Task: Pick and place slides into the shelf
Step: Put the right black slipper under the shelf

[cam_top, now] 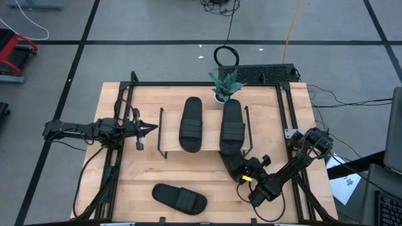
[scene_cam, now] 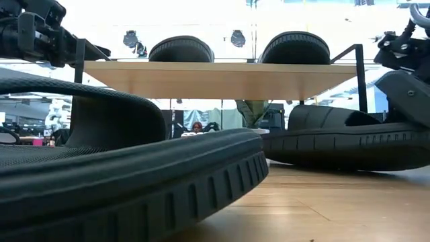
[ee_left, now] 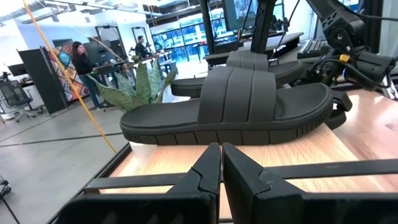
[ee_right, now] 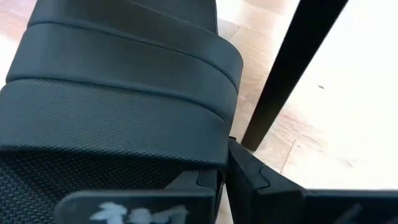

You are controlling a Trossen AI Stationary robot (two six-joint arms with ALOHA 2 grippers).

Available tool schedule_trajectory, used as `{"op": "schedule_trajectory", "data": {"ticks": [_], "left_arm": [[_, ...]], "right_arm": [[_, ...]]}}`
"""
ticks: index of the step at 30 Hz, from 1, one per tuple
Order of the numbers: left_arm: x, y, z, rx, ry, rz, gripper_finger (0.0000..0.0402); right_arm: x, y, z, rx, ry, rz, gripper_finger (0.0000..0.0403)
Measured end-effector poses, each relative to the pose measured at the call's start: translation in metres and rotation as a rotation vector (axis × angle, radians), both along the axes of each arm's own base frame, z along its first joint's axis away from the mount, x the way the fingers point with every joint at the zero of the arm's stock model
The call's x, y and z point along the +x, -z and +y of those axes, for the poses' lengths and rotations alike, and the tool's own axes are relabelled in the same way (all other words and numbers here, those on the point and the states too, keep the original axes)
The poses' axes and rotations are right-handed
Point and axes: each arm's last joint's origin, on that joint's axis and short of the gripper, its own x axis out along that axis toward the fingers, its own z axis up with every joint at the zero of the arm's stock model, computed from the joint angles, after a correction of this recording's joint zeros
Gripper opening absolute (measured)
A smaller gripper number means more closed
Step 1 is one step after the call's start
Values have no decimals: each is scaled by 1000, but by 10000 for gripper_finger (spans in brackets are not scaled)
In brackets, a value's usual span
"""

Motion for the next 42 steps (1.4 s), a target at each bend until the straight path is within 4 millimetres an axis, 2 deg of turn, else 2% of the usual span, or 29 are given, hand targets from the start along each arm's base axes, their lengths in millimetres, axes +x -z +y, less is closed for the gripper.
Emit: {"op": "schedule_trajectory", "data": {"ticks": [9,15,22,27,37,42], "left_arm": [[0,-2,0,-5,4,-18,21],[0,-2,-1,-6,47,-18,21],[0,-2,-2,97,55,-4,21],[0,-2,-2,148,54,2,21],[0,-2,-2,189,53,5,21],[0,-2,-2,188,53,5,21]], "right_arm": [[2,1,-2,49,92,-90,3],[18,-4,-9,87,155,-82,3],[31,-1,-17,67,119,-48,6],[38,0,-14,84,56,-56,45],[49,2,-2,166,-34,-108,169],[45,2,5,163,-72,-100,190]]}}
